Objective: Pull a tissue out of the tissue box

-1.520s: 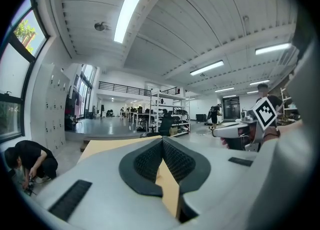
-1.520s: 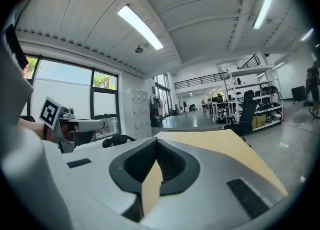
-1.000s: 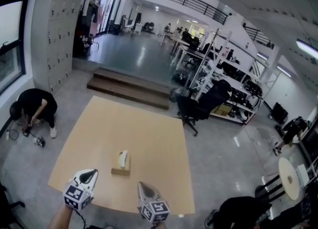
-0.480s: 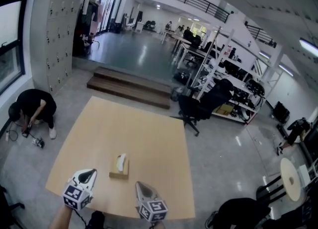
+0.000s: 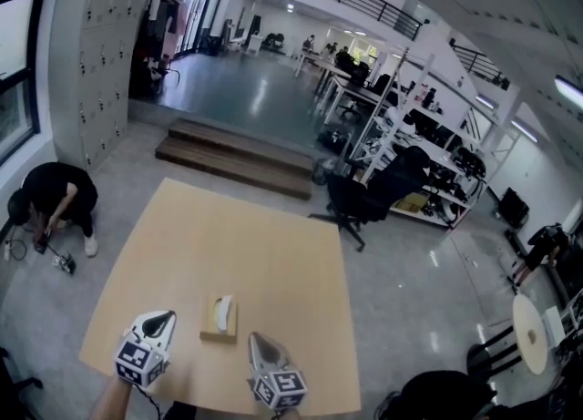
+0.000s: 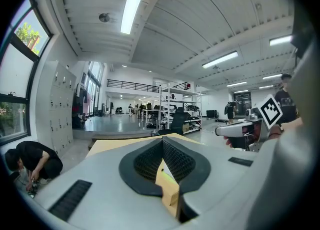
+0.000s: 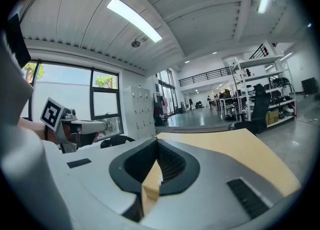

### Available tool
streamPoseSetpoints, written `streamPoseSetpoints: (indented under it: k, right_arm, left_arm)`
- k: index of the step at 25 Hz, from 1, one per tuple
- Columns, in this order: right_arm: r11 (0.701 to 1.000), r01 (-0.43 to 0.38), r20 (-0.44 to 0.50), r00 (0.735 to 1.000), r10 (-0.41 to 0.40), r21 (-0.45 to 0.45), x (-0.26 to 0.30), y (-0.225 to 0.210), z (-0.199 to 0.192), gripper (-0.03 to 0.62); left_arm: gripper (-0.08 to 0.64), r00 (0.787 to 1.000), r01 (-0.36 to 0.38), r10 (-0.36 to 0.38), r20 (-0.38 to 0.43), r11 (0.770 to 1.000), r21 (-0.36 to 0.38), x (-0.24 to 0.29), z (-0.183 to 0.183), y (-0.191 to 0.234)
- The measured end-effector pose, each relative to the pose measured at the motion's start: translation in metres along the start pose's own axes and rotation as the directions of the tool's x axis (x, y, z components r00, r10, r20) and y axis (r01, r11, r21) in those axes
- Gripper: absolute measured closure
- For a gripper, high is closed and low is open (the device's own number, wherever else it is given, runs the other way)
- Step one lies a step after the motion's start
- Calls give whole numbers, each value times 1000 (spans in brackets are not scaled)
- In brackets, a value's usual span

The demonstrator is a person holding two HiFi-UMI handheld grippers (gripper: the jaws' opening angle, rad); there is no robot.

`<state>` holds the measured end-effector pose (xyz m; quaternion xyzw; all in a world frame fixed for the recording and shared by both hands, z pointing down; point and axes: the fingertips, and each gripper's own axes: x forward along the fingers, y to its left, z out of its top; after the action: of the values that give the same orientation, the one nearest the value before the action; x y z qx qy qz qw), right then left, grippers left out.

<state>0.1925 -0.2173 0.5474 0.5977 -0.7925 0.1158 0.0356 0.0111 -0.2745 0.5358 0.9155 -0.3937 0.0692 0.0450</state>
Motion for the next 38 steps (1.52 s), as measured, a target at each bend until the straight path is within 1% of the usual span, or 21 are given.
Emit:
streamPoseSetpoints:
  k: [5, 9, 12, 16, 22, 28, 33, 38]
  right_arm:
    - [1000, -14, -34, 999, 14, -10, 22, -2, -9, 592]
    - [1000, -8, -53, 999, 7, -7, 36, -1, -16, 592]
    - [1000, 0, -67, 998, -1, -5, 44, -6, -25, 592]
    - [1000, -8, -88, 996, 8, 0, 51, -8, -33, 592]
    - [1000, 12, -135, 991, -9, 16, 62, -11, -54, 591]
    - [999, 28, -184, 983, -20, 42, 70, -10, -78, 591]
    - [998, 23, -218, 976, -10, 59, 78, -10, -95, 591]
    - [997, 12, -252, 968, 6, 70, 84, -9, -110, 591]
  left_arm:
    - [552, 1000, 14, -14, -15, 1000, -7, 16, -11, 9]
    - [552, 1000, 17, -17, -27, 1000, -18, 23, -14, 17]
    - [552, 999, 19, -20, -41, 999, -32, 30, -24, 19]
    - [552, 997, 25, -28, -67, 999, -38, 35, -33, 20]
    - [552, 996, 9, -16, -93, 998, -68, 38, -51, 27]
    - [552, 990, 2, -17, -140, 995, -103, 40, -76, 37]
    - [552, 985, -11, -10, -175, 992, -123, 46, -90, 44]
    - [552, 978, -6, -23, -207, 990, -141, 51, -105, 43]
